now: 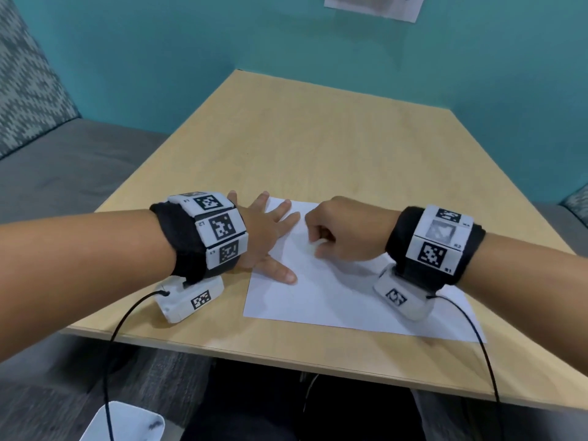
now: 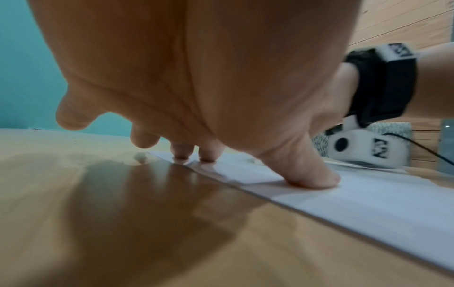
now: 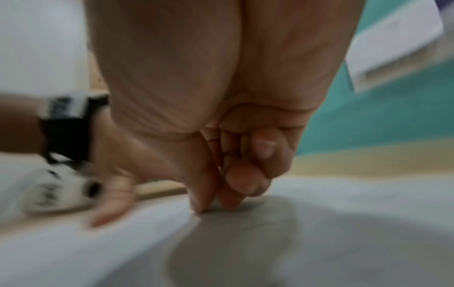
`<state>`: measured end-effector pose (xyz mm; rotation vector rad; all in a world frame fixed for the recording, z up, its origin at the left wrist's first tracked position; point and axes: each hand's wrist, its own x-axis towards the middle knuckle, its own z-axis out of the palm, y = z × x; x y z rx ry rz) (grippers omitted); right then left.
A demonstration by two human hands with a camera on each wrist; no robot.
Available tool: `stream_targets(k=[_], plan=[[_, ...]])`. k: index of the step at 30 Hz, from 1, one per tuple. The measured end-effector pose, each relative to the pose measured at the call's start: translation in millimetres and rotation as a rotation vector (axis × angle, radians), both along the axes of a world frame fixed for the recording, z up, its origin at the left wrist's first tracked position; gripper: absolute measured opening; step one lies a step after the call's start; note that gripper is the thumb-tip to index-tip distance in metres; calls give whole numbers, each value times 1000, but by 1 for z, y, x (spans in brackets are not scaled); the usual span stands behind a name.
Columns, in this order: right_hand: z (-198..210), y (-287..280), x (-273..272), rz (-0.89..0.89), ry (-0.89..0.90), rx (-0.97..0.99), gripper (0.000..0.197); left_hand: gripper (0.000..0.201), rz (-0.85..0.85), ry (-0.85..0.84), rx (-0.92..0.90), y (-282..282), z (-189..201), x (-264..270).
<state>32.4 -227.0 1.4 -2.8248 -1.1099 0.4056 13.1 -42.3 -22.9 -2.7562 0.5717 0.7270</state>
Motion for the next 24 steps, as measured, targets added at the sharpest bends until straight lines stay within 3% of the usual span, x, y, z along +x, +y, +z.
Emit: stream_targets(k=[3,9,15,20,24], plan=[[3,-14,21,-114,-42,19,2,118,3,1,13,2,2,-1],[1,-14,21,-106,-48,14,7,111,-94,-8,-62,-16,9,5],[-5,-1,-18,112,67,2,10,94,-103,21,-153,-16,-5,9],[5,-11,14,-43,-57,10,5,116,-104,7,-102,-18,-4,10],[1,2,-13,94,51,18,4,96,-99,22,-123,-17,-5,10]])
